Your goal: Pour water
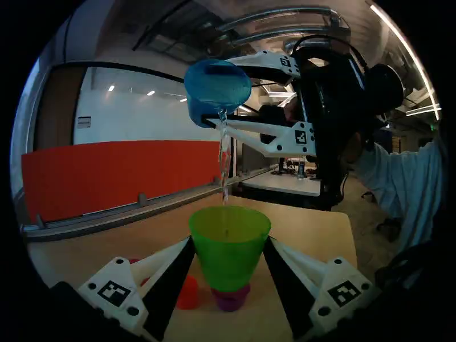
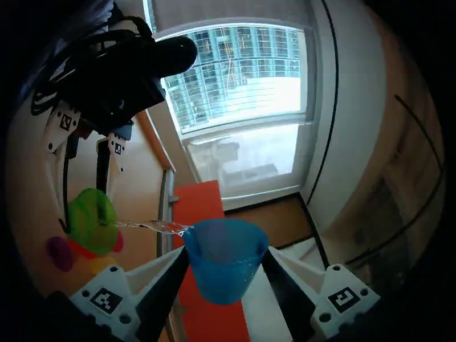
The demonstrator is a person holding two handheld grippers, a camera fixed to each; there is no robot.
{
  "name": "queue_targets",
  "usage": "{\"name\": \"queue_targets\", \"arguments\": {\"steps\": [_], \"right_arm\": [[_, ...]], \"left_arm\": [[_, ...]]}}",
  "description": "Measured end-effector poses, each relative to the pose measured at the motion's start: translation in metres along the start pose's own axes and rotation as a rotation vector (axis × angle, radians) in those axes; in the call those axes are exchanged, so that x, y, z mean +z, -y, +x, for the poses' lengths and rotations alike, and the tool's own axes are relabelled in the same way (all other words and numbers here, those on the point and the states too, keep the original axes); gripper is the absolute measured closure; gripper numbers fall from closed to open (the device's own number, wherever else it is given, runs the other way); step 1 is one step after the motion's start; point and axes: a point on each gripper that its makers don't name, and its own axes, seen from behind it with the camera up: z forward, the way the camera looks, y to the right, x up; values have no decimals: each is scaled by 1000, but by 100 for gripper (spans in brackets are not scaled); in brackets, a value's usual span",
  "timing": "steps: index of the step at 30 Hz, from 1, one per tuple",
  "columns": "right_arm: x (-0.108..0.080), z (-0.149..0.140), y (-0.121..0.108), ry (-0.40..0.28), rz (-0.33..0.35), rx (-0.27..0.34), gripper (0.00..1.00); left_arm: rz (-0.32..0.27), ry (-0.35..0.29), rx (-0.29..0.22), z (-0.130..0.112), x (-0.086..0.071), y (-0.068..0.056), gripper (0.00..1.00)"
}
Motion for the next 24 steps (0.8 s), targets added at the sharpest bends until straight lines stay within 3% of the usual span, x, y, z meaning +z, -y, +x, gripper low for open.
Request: {"name": "queue_targets", "arguments": {"steps": [24], "right_arm": [[4, 1, -7, 1, -11, -119, 11]], "left_arm": [[13, -9, -12, 2, 3, 6, 17]]}}
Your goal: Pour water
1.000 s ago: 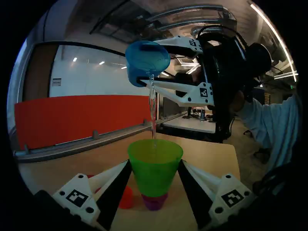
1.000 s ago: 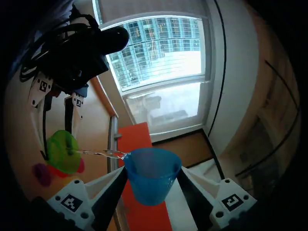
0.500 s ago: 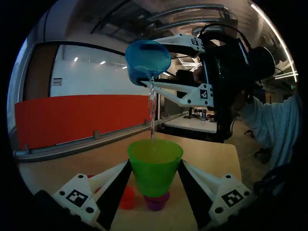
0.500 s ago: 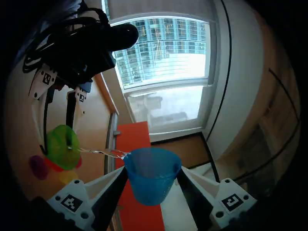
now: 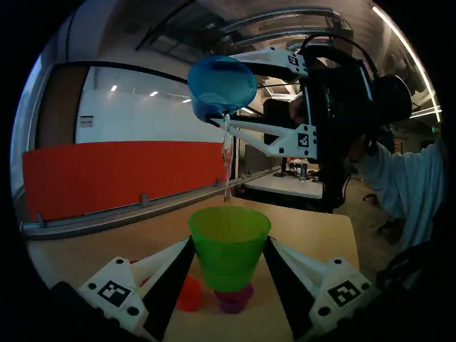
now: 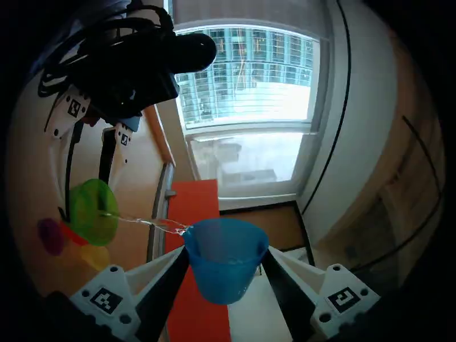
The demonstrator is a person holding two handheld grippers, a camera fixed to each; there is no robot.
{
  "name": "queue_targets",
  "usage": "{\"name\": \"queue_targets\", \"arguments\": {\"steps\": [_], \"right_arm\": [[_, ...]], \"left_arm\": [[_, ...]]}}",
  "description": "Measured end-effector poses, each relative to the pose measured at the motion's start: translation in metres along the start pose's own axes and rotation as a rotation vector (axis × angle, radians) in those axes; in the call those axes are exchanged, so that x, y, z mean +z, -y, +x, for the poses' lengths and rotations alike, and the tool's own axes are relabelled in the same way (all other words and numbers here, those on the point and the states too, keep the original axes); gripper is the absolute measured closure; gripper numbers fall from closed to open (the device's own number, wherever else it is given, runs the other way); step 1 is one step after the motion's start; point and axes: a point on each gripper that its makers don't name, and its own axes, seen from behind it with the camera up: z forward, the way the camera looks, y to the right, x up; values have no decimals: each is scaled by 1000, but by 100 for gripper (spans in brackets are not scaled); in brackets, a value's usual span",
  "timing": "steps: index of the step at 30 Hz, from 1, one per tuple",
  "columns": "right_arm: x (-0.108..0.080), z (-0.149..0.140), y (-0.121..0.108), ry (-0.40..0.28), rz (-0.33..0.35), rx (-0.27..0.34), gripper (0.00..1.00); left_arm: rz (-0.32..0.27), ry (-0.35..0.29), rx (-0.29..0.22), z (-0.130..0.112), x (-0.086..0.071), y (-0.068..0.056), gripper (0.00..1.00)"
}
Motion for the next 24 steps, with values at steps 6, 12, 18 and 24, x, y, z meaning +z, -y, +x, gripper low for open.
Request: {"name": "queue_targets", "arguments": {"steps": [6, 12, 18, 24], "right_arm": [[1, 3, -2, -1, -6, -34, 11], [2, 6, -3, -4, -7, -63, 11], [4, 9, -4, -2, -13, -111, 11], [4, 13, -2, -1, -16, -168, 11]], "left_arm": [[3, -3, -2, 1, 1, 1, 17], [6, -5, -5, 2, 0, 2, 17], [9, -5, -5, 2, -1, 3, 17], [10, -6, -10, 3, 0, 3, 17]]}}
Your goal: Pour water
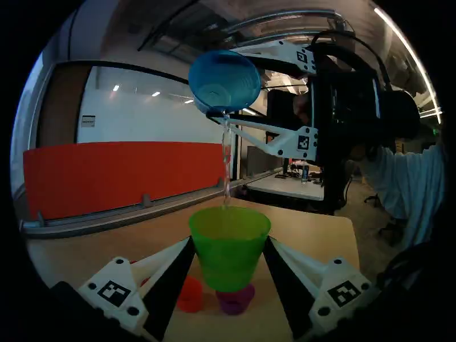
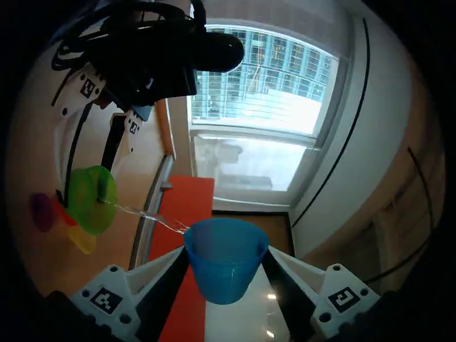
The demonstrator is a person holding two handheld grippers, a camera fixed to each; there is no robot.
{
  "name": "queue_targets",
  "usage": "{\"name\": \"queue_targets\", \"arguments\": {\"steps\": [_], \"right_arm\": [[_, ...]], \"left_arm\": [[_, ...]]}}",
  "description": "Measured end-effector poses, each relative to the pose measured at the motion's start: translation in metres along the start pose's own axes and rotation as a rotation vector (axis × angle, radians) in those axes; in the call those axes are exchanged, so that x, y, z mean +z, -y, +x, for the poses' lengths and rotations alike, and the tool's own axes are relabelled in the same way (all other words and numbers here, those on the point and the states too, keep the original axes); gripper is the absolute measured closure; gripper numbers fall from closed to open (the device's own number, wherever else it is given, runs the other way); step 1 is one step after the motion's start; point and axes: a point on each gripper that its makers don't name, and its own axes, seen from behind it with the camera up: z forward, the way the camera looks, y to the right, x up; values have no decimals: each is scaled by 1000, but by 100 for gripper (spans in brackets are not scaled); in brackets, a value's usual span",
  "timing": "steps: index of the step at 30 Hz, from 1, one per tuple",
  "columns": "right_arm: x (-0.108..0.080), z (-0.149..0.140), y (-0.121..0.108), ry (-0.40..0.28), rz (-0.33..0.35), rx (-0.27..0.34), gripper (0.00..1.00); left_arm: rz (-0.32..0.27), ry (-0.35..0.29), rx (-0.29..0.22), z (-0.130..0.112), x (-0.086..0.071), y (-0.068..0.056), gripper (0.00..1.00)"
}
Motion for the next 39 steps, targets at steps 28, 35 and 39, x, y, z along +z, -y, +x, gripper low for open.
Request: {"name": "queue_targets", "arguments": {"steps": [28, 35, 39], "right_arm": [[-3, 3, 1, -6, -7, 26, 11], [-7, -6, 1, 1, 11, 286, 11], [-10, -11, 1, 11, 19, 458, 11]], "left_arm": [[12, -2, -9, 0, 3, 7, 17], [14, -5, -3, 4, 2, 8, 17], [18, -6, 1, 5, 2, 7, 17]]}}
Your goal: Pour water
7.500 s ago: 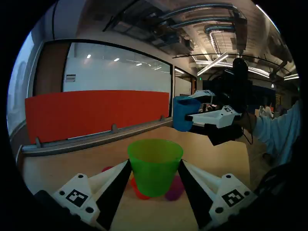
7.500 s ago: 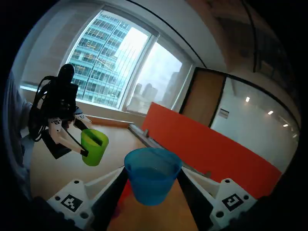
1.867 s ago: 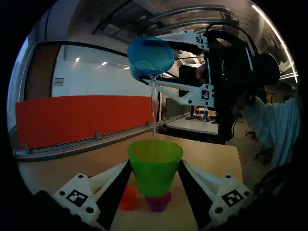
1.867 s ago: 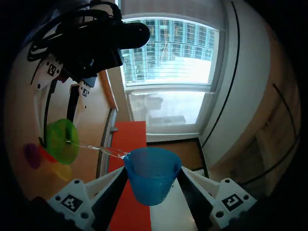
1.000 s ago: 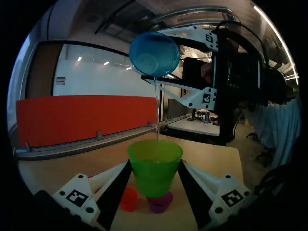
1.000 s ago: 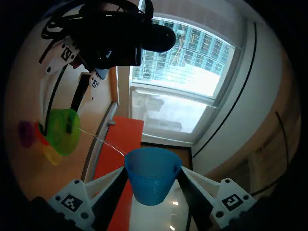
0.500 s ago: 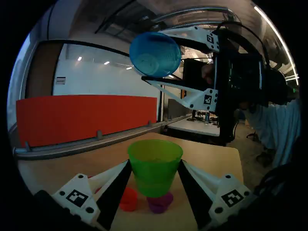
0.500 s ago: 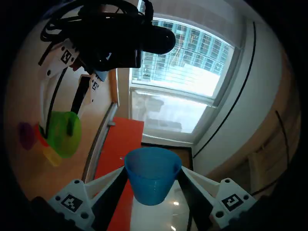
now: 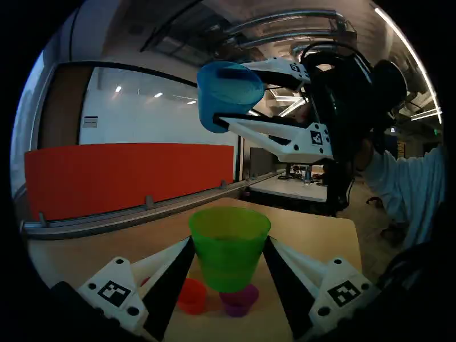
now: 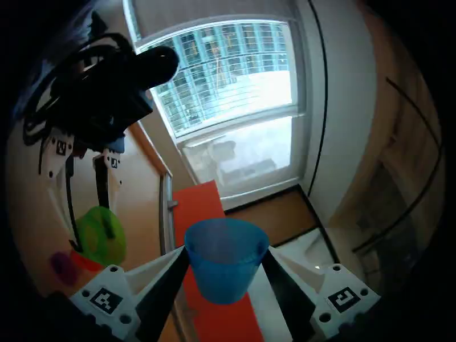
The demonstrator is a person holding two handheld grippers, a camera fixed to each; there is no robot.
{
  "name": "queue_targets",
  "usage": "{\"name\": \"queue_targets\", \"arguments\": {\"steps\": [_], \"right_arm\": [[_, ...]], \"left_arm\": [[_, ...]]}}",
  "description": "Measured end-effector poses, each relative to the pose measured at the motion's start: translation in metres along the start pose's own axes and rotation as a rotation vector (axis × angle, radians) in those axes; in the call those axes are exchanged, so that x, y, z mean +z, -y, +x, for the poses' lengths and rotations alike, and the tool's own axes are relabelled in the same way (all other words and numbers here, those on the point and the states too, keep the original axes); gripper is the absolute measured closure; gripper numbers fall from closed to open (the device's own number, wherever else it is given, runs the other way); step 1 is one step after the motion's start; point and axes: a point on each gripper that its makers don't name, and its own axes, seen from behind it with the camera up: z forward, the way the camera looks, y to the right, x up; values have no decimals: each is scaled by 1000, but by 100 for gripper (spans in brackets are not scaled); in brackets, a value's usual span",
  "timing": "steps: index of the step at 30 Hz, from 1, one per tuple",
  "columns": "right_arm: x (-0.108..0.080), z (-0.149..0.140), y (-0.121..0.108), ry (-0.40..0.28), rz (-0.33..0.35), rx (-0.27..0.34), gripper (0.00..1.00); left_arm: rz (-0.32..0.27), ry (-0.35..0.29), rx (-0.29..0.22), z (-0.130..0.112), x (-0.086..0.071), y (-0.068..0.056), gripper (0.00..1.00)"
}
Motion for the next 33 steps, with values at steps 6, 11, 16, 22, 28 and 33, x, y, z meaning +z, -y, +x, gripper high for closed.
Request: {"name": "queue_targets", "arguments": {"steps": [6, 11, 16, 22, 28, 33], "right_arm": [[-7, -6, 3, 16, 14, 250, 11], [-13, -6, 15, 24, 53, 491, 11], [-16, -1, 16, 13, 83, 751, 11], [-17, 4, 14, -9, 112, 972, 11], [-17, 1, 15, -3, 128, 1047, 11], [-18, -1, 17, 3, 129, 1062, 11]], "left_arm": [[4, 1, 2, 1, 0, 1, 17], [10, -1, 5, 3, 0, 3, 17], [14, -4, 7, 5, -1, 5, 17], [23, -5, 14, 7, -1, 7, 17], [32, -10, 14, 10, -4, 9, 17], [48, -3, 22, 9, -7, 12, 17]]}}
